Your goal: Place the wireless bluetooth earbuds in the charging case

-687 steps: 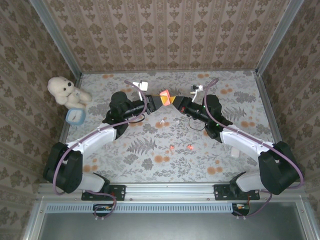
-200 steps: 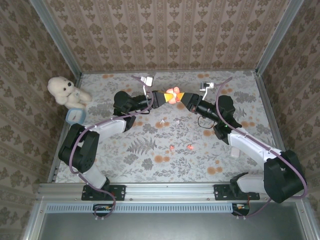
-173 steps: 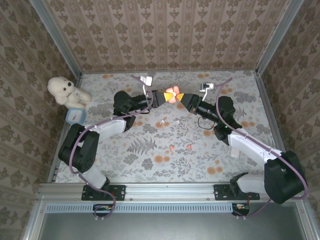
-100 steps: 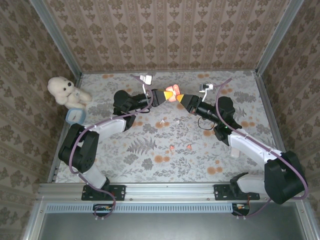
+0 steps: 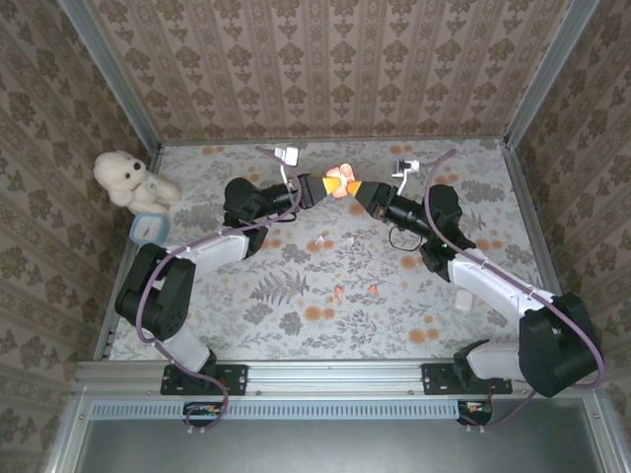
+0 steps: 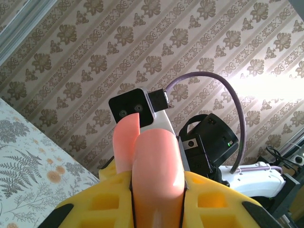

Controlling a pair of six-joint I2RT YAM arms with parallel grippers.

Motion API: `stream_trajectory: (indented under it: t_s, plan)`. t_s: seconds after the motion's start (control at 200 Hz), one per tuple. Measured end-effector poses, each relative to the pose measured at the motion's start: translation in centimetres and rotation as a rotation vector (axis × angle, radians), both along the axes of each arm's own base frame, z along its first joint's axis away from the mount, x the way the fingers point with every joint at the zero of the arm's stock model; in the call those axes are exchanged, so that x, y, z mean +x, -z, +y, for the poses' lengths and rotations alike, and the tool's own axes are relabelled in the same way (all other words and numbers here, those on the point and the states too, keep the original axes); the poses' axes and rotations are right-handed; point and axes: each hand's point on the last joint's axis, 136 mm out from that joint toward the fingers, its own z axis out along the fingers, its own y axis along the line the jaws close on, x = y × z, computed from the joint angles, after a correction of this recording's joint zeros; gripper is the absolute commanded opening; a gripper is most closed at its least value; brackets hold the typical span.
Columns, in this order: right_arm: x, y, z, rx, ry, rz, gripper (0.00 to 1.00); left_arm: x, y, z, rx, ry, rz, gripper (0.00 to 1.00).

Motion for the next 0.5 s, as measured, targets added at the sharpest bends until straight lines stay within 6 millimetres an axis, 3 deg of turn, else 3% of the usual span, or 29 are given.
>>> stream_trajectory:
  t_s: [0.27,0.5]
  plan:
    - [0.06,0.00,-0.03,-0.002,0.002,0.002,0.09,0.14,-0.10,0.03,-0.005,-0.009,0.000,0.00]
    - [0.18,0.19,-0.02,-0.008,0.007,0.014,0.08,0.20,0.03,0.01,-0.003,-0.014,-0.002,0.46]
